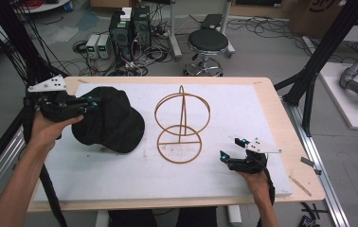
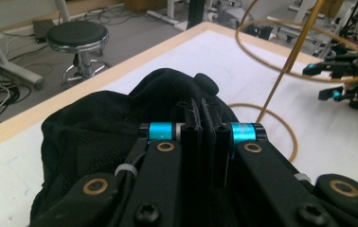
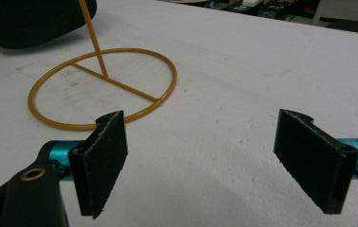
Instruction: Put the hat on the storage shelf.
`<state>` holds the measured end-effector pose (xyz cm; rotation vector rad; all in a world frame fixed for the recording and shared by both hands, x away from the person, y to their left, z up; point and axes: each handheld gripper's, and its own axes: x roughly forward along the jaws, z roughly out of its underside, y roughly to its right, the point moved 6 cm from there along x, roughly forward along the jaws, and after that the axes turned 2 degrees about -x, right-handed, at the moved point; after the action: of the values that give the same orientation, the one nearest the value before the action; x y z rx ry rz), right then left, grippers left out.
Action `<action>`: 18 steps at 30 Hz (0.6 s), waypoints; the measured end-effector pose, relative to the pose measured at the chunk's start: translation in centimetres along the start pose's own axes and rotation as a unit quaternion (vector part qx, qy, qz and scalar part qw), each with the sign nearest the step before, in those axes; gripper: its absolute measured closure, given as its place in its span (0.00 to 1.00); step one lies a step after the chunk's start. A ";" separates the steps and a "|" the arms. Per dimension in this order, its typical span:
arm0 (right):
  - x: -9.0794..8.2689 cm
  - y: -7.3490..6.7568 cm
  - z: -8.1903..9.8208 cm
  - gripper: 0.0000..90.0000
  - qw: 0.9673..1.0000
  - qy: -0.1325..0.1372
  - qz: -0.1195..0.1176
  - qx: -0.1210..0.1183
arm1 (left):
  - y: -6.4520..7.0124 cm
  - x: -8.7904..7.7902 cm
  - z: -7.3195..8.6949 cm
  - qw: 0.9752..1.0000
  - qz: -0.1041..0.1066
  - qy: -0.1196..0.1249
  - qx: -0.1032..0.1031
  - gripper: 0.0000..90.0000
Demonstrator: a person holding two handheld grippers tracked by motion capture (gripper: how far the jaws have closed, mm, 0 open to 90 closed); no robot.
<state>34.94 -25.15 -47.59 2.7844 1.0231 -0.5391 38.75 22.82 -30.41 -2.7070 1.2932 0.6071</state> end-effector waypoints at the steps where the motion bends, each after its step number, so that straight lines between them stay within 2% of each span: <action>1: 0.0 0.0 0.0 0.21 1.000 0.000 0.001 0.000 | 0.2 -0.1 -0.3 1.000 -0.001 0.001 0.002 0.96; 8: 0.0 0.0 0.0 0.21 1.000 -0.001 0.001 -0.002 | 1.6 -0.7 -2.8 1.000 0.000 0.026 0.018 0.96; 18: 0.0 0.0 0.0 0.21 1.000 0.001 0.000 0.000 | 3.0 -2.2 -6.2 0.998 -0.006 0.057 0.026 0.96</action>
<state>34.90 -25.12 -47.57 2.7866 1.0228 -0.5357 37.19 21.07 -23.62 -2.7400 1.2980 0.4180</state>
